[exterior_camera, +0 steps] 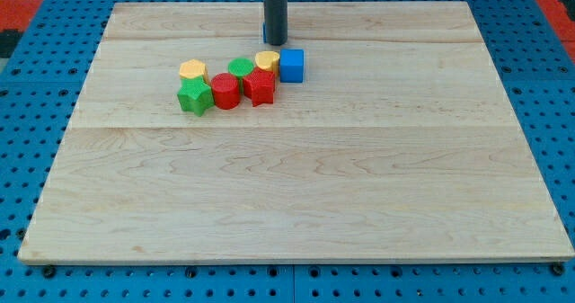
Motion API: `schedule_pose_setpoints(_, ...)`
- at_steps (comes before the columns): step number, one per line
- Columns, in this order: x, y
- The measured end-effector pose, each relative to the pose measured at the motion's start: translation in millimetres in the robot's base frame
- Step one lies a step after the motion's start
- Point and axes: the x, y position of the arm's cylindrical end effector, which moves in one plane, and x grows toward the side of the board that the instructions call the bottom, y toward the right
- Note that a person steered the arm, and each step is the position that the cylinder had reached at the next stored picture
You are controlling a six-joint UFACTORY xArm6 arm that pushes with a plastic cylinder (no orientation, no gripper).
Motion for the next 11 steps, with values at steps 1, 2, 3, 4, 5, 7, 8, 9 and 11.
schedule_pose_setpoints(1, -17, 10)
schedule_pose_setpoints(2, -18, 72)
schedule_pose_setpoints(3, -41, 138)
schedule_pose_setpoints(4, -65, 146)
schedule_pose_setpoints(5, -63, 130)
schedule_pose_setpoints(7, -21, 152)
schedule_pose_setpoints(8, 15, 245)
schedule_pose_setpoints(9, 76, 211)
schedule_pose_setpoints(11, 93, 73)
